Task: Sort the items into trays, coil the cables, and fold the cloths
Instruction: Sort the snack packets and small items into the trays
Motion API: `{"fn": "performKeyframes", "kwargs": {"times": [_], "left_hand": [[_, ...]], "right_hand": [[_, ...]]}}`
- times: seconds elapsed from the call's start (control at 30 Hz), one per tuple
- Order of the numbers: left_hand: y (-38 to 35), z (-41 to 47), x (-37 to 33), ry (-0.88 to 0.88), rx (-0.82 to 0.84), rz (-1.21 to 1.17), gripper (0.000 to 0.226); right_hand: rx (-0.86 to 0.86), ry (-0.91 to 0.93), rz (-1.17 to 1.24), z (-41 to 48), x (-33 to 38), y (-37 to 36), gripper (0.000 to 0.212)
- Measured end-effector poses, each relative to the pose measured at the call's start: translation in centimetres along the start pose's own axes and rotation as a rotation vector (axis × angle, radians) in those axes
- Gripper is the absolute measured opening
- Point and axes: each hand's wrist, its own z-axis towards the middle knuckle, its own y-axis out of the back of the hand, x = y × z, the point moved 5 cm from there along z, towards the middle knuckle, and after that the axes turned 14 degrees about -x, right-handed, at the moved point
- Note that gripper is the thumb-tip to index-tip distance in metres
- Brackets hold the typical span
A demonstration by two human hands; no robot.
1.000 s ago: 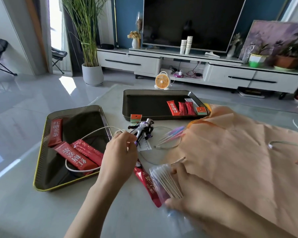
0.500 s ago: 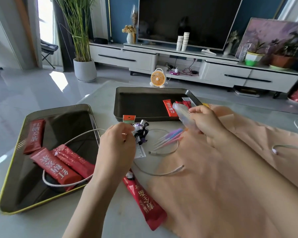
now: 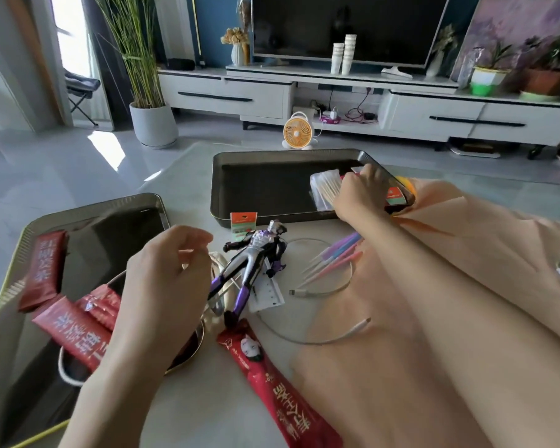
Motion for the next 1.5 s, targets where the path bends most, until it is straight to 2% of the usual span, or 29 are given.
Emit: {"fn": "performKeyframes", "kwargs": {"times": [0.1, 0.17, 0.2, 0.3, 0.37, 0.47, 0.57, 0.67, 0.8, 0.9, 1.0, 1.07, 1.17, 1.33, 1.43, 1.5], "left_hand": [[0.4, -0.2, -0.1, 0.007, -0.003, -0.027, 0.024], [0.5, -0.1, -0.4, 0.018, -0.002, -0.034, 0.023], [0.5, -0.2, -0.5, 0.023, -0.002, -0.028, 0.023], [0.5, -0.4, -1.0, 0.020, -0.003, -0.023, 0.023], [0.4, -0.6, -1.3, 0.021, -0.005, -0.035, 0.022], [0.4, -1.0, -1.8, 0.039, -0.004, -0.053, 0.022], [0.4, -1.1, -2.1, 0.043, -0.014, -0.061, 0.022], [0.6, -1.2, -2.3, 0.045, -0.017, -0.047, 0.023], [1.0, -1.3, -2.2, 0.055, -0.032, -0.069, 0.022], [1.3, -1.0, -1.8, 0.081, -0.051, -0.058, 0.022], [1.5, -1.0, -1.7, 0.080, -0.048, -0.059, 0.022], [1.9, -0.9, -1.7, 0.077, -0.055, -0.064, 0.022], [2.5, -0.9, -1.6, 0.080, -0.064, -0.090, 0.021], [2.6, -0.7, -1.9, 0.072, -0.065, -0.109, 0.022], [2.1, -0.6, -1.8, 0.083, -0.040, -0.070, 0.023], [1.9, -0.7, -1.5, 0.091, -0.035, -0.052, 0.023]], "right_hand": [[0.010, 0.077, 0.309, -1.8, 1.5, 2.3, 0.035], [0.192, 0.219, 0.609, -4.7, 3.9, 4.1, 0.047], [0.296, 0.335, 0.684, -6.5, 5.2, 5.1, 0.057], [0.458, 0.698, 0.508, -11.2, 7.7, 6.4, 0.077], [0.496, 0.816, 0.369, -12.5, 8.4, 6.6, 0.073], [0.403, 0.938, 0.231, -12.8, 9.2, 7.2, 0.065], [0.330, 0.982, 0.121, -12.4, 9.3, 7.6, 0.061], [0.304, 0.996, 0.050, -12.4, 8.8, 7.7, 0.049], [0.335, 0.960, 0.108, -12.3, 7.5, 7.9, 0.046], [0.430, 0.928, 0.173, -12.3, 6.8, 7.9, 0.046], [0.423, 0.922, 0.197, -12.1, 6.0, 8.2, 0.039], [0.448, 0.832, 0.294, -11.6, 5.0, 8.6, 0.039], [0.544, 0.595, 0.526, -10.3, 2.7, 9.1, 0.045], [0.559, 0.037, 0.920, -6.7, -0.2, 9.0, 0.046], [0.469, -0.187, 0.902, -5.4, 1.1, 7.8, 0.039], [0.504, -0.361, 1.000, -5.0, 3.4, 6.8, 0.028]]}}
